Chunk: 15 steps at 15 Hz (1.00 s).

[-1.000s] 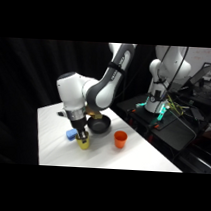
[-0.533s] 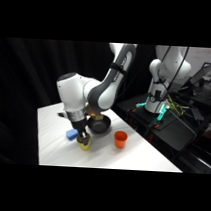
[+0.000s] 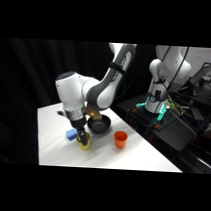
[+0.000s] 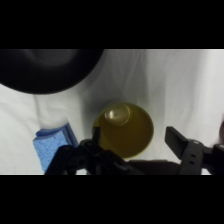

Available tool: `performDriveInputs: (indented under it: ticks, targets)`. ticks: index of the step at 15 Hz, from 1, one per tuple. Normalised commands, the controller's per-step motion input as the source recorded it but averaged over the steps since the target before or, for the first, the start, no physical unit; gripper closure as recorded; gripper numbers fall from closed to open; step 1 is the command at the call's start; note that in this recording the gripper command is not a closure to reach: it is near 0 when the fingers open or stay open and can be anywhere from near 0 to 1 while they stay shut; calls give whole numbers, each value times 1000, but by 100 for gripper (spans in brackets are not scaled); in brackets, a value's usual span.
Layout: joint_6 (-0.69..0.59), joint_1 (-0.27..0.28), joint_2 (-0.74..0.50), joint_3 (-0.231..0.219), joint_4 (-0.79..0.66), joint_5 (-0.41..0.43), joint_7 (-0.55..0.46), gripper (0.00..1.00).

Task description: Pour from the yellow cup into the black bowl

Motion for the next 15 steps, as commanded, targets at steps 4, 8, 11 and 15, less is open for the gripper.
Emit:
performDriveInputs:
  ticks: [4,8,11,15]
  targets:
    - [-322,28,-340,-17,18,-14,138,0]
    - [-373,74,-672,-14,-188,-24,218,0]
    - [-206,109,-448,-76,-111,-189,352,0]
    - [-2,57,-254,-43,-162,-152,220,0]
